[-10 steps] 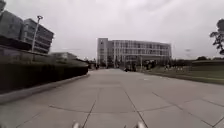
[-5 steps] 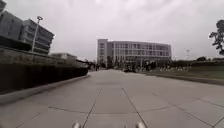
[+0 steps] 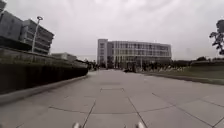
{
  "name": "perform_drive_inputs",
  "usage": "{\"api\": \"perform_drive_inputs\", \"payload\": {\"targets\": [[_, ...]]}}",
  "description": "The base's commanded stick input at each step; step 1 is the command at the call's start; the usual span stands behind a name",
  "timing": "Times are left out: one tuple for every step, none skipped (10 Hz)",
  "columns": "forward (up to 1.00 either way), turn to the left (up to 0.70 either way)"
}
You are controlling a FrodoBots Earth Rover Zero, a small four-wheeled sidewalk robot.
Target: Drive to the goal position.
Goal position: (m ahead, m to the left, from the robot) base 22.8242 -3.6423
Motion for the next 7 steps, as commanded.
{"api": "perform_drive_inputs", "payload": {"targets": [[0.85, 0.0], [0.85, 0.0], [0.85, 0.0], [0.85, 0.0], [0.85, 0.0], [0.85, 0.0], [0.85, 0.0]]}}
